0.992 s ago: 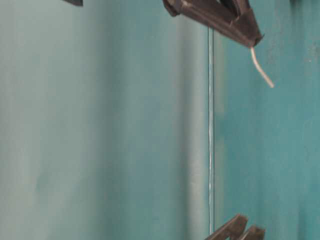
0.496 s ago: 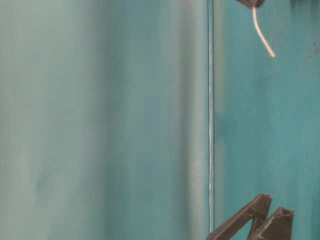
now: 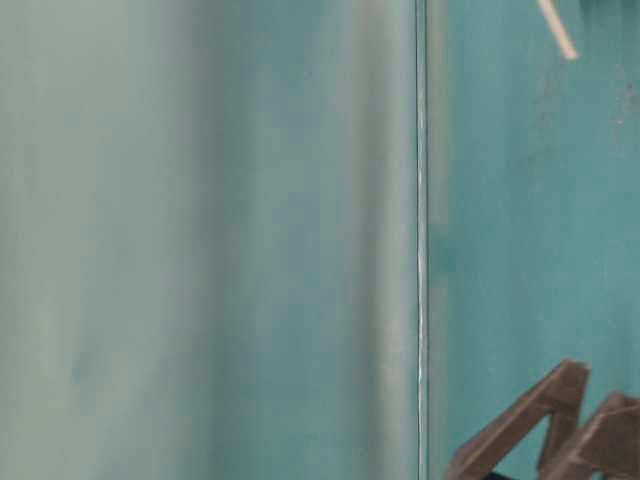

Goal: Insert the wire into the hole on the right side and pull it with the left arm.
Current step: 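Pull the wire out and carry it down toward the white bracket, then align the wire tip with the hole in the white bracket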

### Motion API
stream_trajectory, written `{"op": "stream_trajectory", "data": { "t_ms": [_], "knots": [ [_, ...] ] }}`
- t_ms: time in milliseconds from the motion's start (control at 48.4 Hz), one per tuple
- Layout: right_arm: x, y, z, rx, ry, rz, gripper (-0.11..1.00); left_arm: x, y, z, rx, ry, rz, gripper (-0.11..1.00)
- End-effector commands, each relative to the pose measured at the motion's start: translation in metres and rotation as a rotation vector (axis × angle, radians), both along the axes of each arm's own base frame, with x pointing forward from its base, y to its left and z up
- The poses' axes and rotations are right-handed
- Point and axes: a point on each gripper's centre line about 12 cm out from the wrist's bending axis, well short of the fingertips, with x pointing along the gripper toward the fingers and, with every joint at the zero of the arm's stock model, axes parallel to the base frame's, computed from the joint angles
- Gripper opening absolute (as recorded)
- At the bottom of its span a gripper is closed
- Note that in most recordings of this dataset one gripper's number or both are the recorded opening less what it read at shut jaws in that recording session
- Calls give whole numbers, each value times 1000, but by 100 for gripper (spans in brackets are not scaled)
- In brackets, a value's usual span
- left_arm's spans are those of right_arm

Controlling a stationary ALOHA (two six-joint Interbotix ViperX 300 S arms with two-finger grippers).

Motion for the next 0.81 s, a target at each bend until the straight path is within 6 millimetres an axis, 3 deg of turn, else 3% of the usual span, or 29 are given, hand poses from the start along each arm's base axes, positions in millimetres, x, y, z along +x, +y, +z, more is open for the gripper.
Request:
{"op": "stream_trajectory", "data": {
  "t_ms": [0, 248, 785],
  "knots": [
    [5, 9, 1, 4, -18, -35, -5, 10, -5, 5, -14, -35, -6, 52],
    [12, 26, -17, -32, -9, -93, -5, 17, -7, -3, -17, -23, -6, 52],
    [29, 34, -40, -101, -75, -148, -5, 28, -20, -20, -42, 2, -29, 52]
  ]
}}
